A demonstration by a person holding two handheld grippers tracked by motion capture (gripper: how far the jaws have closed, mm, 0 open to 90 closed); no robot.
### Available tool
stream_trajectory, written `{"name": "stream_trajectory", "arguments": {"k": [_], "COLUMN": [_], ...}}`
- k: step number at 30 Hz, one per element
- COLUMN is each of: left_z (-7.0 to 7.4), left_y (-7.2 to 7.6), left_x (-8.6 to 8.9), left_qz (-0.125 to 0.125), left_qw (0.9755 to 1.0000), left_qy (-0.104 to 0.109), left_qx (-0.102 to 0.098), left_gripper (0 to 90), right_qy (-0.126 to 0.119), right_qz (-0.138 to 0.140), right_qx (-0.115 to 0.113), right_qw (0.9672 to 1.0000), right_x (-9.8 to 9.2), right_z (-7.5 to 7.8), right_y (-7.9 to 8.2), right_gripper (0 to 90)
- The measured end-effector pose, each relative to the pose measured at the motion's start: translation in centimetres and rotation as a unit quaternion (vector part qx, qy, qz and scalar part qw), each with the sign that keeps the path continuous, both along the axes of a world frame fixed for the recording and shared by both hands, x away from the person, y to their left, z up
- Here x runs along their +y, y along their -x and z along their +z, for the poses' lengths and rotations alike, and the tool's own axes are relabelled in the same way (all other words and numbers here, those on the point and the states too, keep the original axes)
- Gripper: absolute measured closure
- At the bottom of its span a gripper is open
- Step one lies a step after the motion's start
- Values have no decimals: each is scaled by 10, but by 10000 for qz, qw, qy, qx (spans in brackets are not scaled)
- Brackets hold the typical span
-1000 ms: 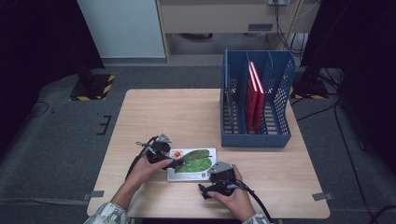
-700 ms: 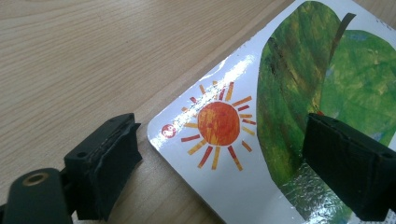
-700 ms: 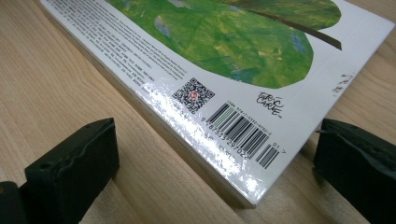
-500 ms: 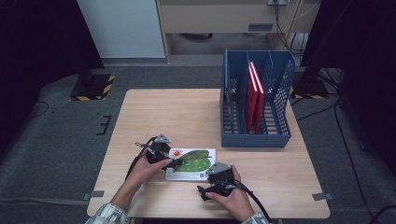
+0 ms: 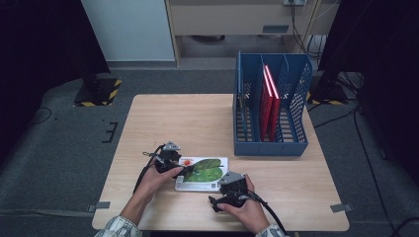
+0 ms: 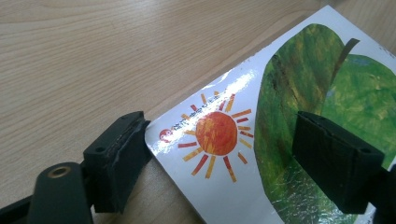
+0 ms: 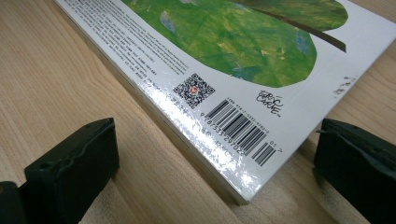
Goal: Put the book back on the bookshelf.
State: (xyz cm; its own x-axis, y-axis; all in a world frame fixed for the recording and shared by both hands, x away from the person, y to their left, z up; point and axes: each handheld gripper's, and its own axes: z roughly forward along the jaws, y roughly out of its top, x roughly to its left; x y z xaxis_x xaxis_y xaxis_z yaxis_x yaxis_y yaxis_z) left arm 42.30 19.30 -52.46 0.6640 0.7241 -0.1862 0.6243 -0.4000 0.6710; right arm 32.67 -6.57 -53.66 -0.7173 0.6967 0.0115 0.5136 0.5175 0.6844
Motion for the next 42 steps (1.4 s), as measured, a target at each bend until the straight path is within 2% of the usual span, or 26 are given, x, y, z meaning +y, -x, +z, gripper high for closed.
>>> {"name": "stream_trajectory", "arguments": {"k": [8, 14, 25, 34, 42], "left_z": [3, 8, 20, 23, 25], "left_y": [0, -1, 1, 3, 3], "left_x": [-3, -3, -2, -5, -6], "left_qz": [219, 208, 179, 207, 221], "left_qw": [9997, 9997, 9998, 9998, 9997], "left_qy": [17, -18, -11, -72, -91], "left_qx": [64, 110, 14, 3, 2], "left_gripper": [207, 209, 209, 207, 207], "right_qy": [-25, -24, -45, -81, -68], "right_qz": [-101, -155, -286, -544, -541], "right_qx": [-22, -33, -68, -105, -113], "right_qw": [9999, 9999, 9996, 9984, 9984], "right_x": [2, 3, 6, 10, 10], "right_z": [-1, -1, -1, -2, -2], "right_y": [1, 1, 0, -4, -4], "right_gripper": [1, 1, 1, 2, 1]}}
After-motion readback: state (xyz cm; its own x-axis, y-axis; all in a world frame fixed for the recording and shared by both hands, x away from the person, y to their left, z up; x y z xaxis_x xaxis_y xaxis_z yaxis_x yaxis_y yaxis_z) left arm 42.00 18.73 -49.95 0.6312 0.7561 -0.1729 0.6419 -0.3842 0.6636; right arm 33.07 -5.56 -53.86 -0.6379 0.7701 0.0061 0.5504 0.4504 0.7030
